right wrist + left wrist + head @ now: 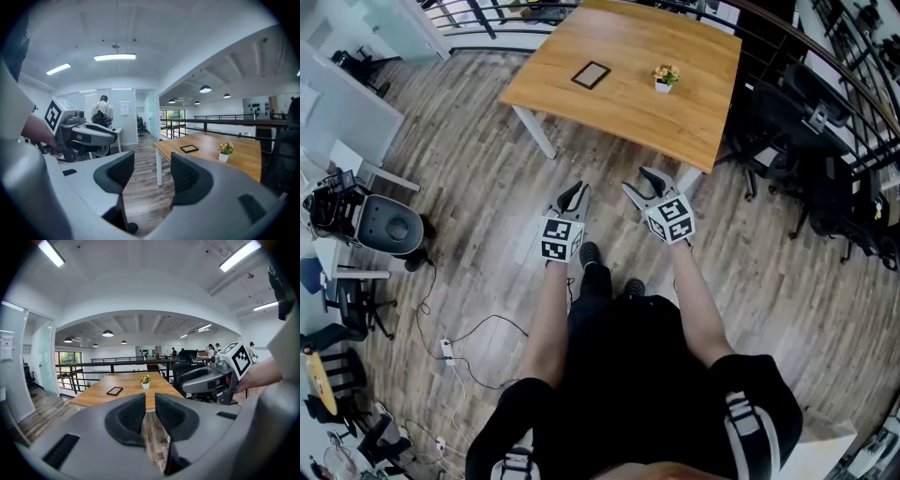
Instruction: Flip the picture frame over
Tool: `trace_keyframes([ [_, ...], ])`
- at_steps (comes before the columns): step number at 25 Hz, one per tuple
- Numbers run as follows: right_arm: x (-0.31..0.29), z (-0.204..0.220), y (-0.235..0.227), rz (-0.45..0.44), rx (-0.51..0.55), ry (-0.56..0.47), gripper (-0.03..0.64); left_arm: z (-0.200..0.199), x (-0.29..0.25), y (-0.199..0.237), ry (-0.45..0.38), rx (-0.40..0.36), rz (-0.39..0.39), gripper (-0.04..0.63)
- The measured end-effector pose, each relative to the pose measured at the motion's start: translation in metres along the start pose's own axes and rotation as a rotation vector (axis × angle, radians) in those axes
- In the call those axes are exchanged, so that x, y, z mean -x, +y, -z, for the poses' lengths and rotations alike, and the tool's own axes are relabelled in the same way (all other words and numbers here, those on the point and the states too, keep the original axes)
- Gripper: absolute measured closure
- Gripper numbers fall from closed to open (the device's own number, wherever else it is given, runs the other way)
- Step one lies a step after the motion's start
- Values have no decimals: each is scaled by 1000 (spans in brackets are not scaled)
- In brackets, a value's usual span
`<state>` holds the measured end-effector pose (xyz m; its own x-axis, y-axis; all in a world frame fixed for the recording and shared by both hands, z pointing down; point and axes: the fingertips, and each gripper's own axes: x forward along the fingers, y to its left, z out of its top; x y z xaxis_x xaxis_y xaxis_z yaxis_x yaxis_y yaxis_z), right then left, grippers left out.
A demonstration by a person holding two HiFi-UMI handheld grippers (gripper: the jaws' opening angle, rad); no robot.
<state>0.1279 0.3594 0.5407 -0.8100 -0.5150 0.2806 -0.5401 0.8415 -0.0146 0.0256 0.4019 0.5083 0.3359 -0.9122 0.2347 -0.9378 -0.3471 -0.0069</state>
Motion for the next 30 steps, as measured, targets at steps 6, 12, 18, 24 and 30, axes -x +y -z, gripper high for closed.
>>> trace_keyframes([
  [6, -1, -2, -4, 23, -13, -17, 301, 2, -2, 4, -1, 17, 0, 442],
  [12, -8, -1, -8, 34, -8, -14, 223, 0, -10, 12, -21, 47, 8, 356],
  [18, -22, -3, -11, 51, -38, -19, 209, 0, -13, 34, -31, 63, -8, 334],
  [24, -39, -6, -23, 74, -54, -12, 206, 1, -28, 53, -24, 83, 5, 326],
  [30, -67, -13, -29, 79, -81, -6, 206, 5, -39, 76, -7, 84, 23, 324],
])
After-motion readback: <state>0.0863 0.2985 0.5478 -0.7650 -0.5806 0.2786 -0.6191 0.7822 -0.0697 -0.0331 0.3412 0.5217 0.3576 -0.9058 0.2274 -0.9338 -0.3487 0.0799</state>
